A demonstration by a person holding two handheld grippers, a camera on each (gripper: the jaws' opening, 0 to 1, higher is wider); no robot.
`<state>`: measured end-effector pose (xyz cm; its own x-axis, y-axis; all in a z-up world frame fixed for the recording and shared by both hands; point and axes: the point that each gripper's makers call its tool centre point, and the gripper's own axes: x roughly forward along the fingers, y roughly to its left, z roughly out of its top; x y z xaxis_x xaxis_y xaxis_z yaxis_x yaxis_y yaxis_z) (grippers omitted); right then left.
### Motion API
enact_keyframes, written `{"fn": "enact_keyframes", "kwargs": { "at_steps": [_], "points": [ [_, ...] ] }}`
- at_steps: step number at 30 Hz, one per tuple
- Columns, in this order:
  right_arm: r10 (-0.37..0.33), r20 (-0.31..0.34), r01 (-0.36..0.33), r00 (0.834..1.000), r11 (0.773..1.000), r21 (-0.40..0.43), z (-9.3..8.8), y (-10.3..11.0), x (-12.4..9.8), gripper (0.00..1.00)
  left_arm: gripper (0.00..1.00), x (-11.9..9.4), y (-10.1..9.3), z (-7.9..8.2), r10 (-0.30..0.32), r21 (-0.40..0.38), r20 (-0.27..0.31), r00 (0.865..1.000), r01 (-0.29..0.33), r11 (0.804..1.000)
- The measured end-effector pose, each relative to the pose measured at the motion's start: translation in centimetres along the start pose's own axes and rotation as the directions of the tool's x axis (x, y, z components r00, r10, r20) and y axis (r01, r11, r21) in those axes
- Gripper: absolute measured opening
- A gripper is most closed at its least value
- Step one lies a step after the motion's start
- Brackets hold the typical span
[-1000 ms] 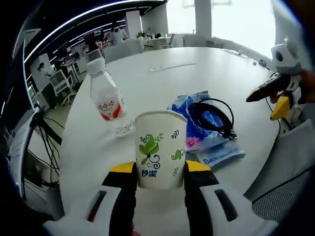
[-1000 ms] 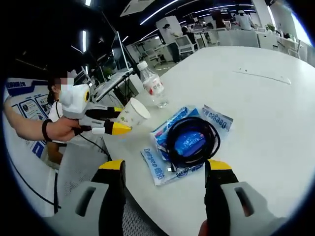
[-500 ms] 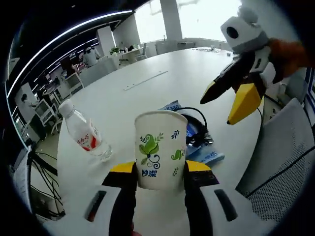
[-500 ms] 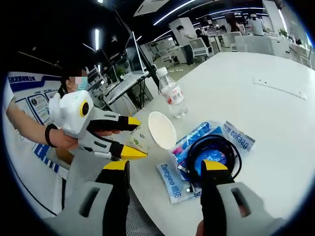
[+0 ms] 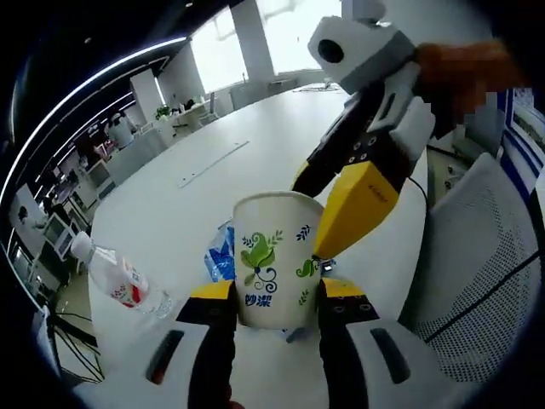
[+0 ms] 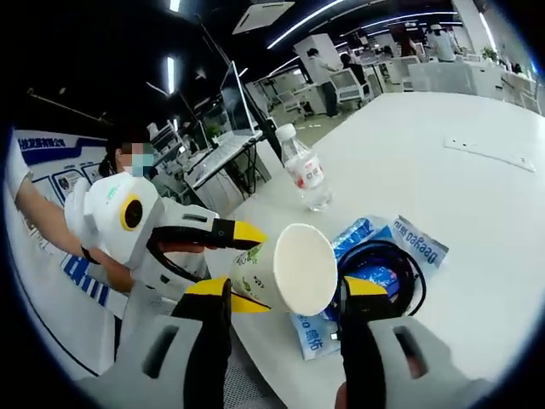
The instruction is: Arrange the tabletop items into an orderly group along one side of the table until the central work area is clear of visible clutter.
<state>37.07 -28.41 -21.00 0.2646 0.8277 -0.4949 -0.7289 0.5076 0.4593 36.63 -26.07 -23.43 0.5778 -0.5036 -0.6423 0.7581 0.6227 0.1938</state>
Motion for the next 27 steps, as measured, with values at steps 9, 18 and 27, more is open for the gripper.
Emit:
{"fn": "enact_keyframes", "kwargs": {
  "at_steps": [9,18,27],
  "points": [
    [0.028,0.012,-0.027,1.0,1.0,-0.003,-0.1,0.6,0.1,0.35,0.37,0.1,-1.2,1.0,-0.046,0.033,0.026,0.999,0.045,0.998],
    [0.069,0.022,-0.069,0.997,0.998,0.006,-0.3,1.3,0.3,0.21,0.37,0.3,-1.6,0.7,-0.068,0.045,0.02,0.998,0.067,0.997],
    [0.123,0.087,-0.129,0.989,0.99,0.062,0.3,2.4,0.6,0.06,0.37,0.5,-1.7,0.5,-0.079,0.054,0.01,0.997,0.078,0.996]
  ]
}}
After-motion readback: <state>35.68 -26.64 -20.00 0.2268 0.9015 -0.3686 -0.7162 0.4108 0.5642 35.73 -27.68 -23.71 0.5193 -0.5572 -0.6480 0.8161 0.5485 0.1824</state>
